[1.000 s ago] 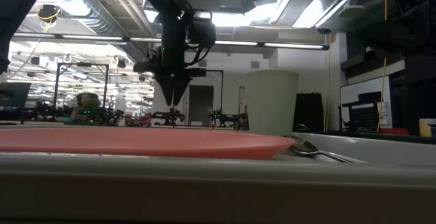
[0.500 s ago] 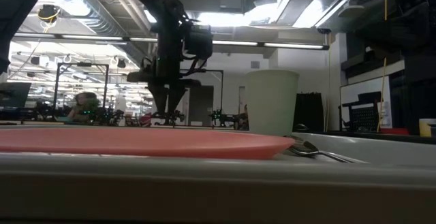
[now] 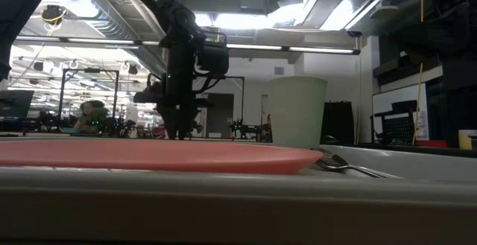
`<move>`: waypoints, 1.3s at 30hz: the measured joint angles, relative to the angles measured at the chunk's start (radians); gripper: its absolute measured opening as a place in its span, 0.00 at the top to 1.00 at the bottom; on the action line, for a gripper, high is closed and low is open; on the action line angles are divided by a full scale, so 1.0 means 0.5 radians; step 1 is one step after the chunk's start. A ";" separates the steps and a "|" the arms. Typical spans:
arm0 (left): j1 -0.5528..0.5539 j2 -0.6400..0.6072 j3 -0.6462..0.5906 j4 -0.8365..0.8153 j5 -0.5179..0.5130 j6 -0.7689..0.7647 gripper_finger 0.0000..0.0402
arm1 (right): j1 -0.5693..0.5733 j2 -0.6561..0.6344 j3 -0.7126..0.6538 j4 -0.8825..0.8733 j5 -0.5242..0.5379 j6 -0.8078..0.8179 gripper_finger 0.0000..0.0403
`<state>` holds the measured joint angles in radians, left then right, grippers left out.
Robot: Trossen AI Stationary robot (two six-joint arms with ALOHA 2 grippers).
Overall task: Pick and place plate/cup/fork/spoon on tray
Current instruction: Put the orange fork on the gray serving tray to the left of the pink plate
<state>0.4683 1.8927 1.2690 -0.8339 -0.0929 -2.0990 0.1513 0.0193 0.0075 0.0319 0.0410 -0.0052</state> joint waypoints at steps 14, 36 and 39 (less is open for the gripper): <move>0.000 0.000 -0.012 -0.050 0.006 -0.045 0.74 | -0.001 0.000 0.001 0.001 0.000 -0.001 0.77; -0.015 0.185 -0.005 0.040 0.040 0.039 0.75 | -0.001 0.000 0.001 0.000 0.000 0.000 0.77; -0.042 0.173 -0.009 0.047 0.031 0.065 0.77 | 0.000 0.000 0.001 0.001 0.000 0.000 0.77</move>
<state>0.4471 1.9793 1.2644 -0.8104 -0.0776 -2.0666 0.1511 0.0193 0.0078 0.0321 0.0410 -0.0050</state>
